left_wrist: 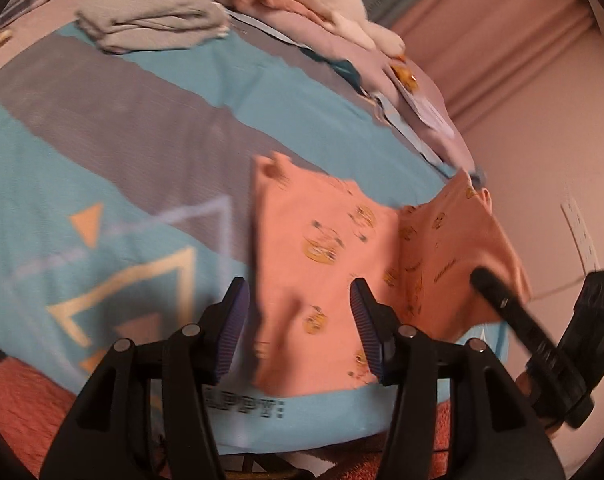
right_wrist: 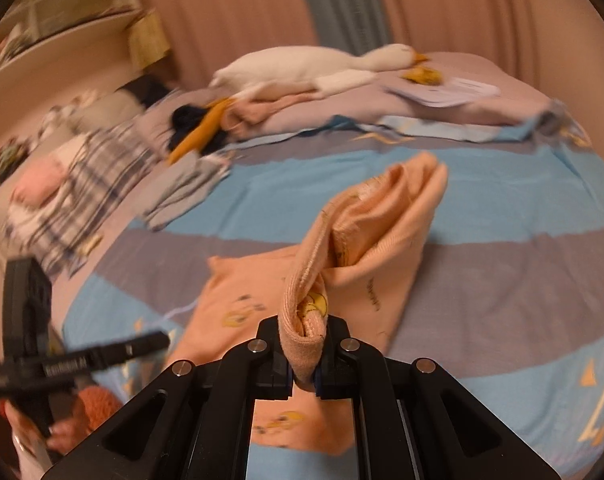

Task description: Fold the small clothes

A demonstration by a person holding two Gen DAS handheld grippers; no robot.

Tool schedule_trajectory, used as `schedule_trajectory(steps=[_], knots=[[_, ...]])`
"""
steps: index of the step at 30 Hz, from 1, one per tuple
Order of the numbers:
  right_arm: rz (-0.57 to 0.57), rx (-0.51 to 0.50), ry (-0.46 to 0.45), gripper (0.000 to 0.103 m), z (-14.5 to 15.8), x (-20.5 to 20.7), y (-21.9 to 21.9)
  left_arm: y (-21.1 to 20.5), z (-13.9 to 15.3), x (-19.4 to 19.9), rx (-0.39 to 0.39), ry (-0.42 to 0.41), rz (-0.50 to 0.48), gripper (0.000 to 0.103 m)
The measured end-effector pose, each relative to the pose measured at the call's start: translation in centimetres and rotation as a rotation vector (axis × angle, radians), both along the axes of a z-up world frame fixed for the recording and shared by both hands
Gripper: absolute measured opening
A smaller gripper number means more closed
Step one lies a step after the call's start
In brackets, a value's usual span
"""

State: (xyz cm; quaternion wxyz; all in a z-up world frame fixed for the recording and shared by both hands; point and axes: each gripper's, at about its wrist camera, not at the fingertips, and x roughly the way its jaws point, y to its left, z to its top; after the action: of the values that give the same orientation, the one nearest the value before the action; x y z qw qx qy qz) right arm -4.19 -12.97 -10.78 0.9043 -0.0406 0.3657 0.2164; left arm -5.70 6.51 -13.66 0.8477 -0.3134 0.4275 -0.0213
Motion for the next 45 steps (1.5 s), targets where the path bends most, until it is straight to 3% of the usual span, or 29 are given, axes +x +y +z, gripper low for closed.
schedule_trajectory(steps=[7, 12, 17, 23, 26, 28, 30, 32, 39, 45], knots=[[0.111, -0.058, 0.092, 0.008, -3.6, -0.4, 3.8, 2.3, -0.7, -0.6, -0.010, 0.027, 0.059, 0.053], [0.129, -0.139, 0.167, 0.008, -7.2, -0.5, 5.0, 2.2, -1.2, -0.5, -0.011, 0.045, 0.034, 0.057], [0.119, -0.157, 0.218, 0.008, -8.8, -0.2, 4.9, 1.5, -1.7, 0.0, -0.028, 0.053, -0.002, 0.066], [0.115, -0.086, 0.269, 0.014, -8.6, -0.3, 4.1, 0.5, -1.7, 1.7, -0.064, 0.045, -0.055, 0.074], [0.121, -0.047, 0.287, 0.029, -8.1, -1.2, 3.2, 0.0, -1.3, 2.7, -0.071, 0.032, -0.081, 0.077], [0.100, -0.033, 0.275, 0.032, -7.2, -2.0, 2.4, -0.3, -1.3, 3.5, -0.070, 0.027, -0.101, 0.078], [0.097, -0.020, 0.251, 0.048, -6.4, -2.8, 1.5, -0.8, -1.3, 4.4, -0.065, 0.022, -0.120, 0.079], [0.076, -0.004, 0.233, 0.057, -5.8, -3.1, 0.6, -1.4, -1.6, 5.4, -0.062, 0.030, -0.142, 0.081], [-0.071, -0.022, 0.185, 0.059, -4.7, -3.0, -3.3, -3.0, -3.3, 8.7, 0.007, 0.087, -0.187, 0.081], [-0.130, -0.013, 0.195, 0.059, -5.0, -2.6, -5.1, -3.8, -4.0, 10.2, 0.033, 0.079, -0.230, 0.075]])
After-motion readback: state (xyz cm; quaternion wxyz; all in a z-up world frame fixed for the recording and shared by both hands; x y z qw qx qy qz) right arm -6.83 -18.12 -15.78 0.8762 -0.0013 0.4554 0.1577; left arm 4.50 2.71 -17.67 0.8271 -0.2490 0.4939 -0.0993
